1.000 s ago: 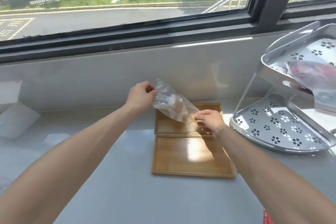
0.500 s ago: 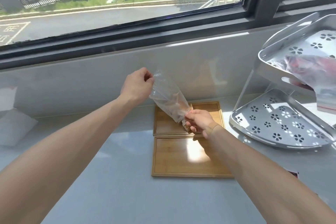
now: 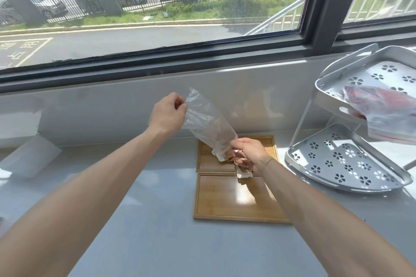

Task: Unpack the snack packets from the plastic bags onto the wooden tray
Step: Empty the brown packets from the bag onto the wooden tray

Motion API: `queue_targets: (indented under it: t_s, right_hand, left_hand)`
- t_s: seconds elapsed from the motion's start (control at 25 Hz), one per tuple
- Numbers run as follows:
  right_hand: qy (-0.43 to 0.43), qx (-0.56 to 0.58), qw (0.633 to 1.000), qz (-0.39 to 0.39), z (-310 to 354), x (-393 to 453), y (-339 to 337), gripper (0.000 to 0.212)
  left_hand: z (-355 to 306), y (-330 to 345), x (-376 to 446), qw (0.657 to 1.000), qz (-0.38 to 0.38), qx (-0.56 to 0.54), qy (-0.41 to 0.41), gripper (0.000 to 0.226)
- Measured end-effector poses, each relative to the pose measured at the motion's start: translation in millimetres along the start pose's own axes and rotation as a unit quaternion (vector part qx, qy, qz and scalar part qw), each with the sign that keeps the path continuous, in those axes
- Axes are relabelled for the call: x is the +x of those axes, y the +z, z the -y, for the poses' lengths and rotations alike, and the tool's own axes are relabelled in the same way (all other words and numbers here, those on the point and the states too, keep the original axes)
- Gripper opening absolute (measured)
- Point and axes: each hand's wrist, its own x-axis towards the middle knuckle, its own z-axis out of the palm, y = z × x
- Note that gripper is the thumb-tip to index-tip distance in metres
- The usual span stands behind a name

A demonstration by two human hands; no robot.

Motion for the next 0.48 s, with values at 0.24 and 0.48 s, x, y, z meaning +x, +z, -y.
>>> queue_targets:
  t_s: [0.24,0.48]
  right_hand:
    - [0.012,0.134,0.99,0.037,-2.1,-51.3,-44.4,0.016]
    - [-0.013,0.177,0.984,-0.015,-35.1,-113.7,-115.4,0.014]
  left_hand:
    - [12.4,11.0,-63.2,0.988,0.035,-0.136,-0.067,0.008]
    - [-0.7,55.8,-151.4,0.949,0.119,-0.274,-0.101,0.018]
